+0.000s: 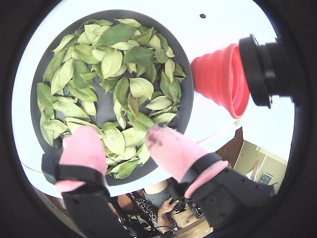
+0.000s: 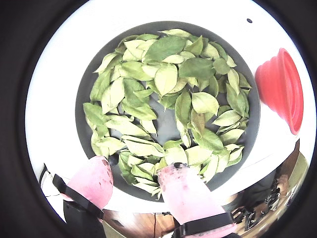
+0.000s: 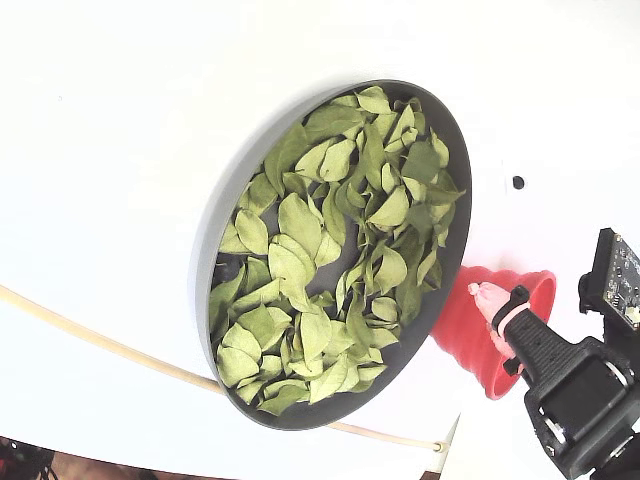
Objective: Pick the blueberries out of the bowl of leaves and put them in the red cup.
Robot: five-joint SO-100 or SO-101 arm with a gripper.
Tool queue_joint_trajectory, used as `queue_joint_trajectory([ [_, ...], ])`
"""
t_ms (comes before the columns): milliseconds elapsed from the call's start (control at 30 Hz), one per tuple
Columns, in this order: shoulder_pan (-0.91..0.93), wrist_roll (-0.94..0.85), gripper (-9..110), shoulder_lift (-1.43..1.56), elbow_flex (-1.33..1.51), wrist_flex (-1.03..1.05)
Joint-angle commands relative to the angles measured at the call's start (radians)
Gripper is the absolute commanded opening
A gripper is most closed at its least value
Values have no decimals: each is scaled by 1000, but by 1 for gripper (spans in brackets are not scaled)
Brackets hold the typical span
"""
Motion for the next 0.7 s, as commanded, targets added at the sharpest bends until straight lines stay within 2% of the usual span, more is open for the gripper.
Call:
queue_joint_trajectory([
  [0,-6,11,18,115,-8,0],
  [667,-92,43,17,147,81,25],
])
